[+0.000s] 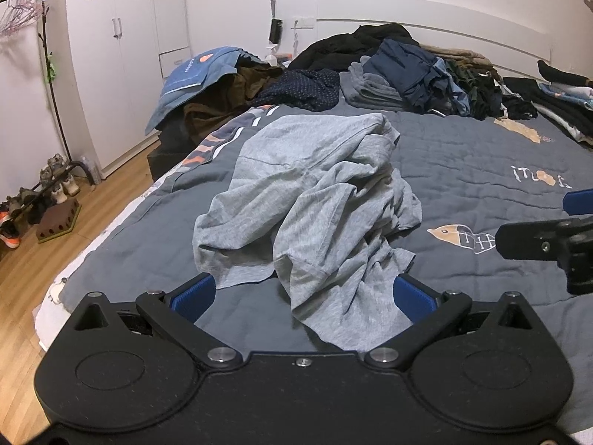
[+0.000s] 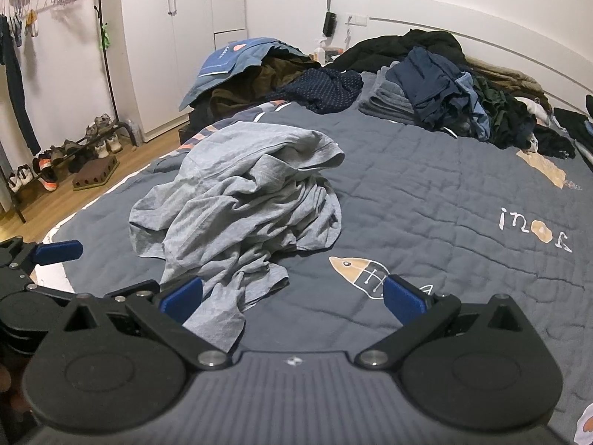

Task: Fold clothes

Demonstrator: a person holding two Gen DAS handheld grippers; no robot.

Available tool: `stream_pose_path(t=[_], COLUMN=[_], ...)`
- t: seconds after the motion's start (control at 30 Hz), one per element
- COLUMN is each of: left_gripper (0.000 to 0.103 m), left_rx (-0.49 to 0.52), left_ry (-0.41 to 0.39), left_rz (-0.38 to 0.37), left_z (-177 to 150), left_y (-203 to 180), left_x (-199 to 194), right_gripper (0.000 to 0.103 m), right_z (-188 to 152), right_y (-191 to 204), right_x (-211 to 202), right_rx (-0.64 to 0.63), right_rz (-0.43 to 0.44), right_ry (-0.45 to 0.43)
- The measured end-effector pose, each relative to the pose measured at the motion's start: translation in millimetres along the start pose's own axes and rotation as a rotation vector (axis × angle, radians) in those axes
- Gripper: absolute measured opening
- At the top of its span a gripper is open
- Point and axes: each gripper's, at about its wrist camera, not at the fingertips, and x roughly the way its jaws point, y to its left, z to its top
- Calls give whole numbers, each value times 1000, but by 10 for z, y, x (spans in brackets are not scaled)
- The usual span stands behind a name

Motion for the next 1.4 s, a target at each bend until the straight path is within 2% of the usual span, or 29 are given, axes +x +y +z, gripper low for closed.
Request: stream_pose_path(t=[1.4], left_gripper=[103], left_rx=[-10], left_ry=[7], left_rz=[-9], left_z=[-23], left_y=[3], left_x=[1], right_gripper=[103], right_z=[51], right_y=[24], right_x=[63], right_rx=[-6], right_rz=[14], right_ry=[4])
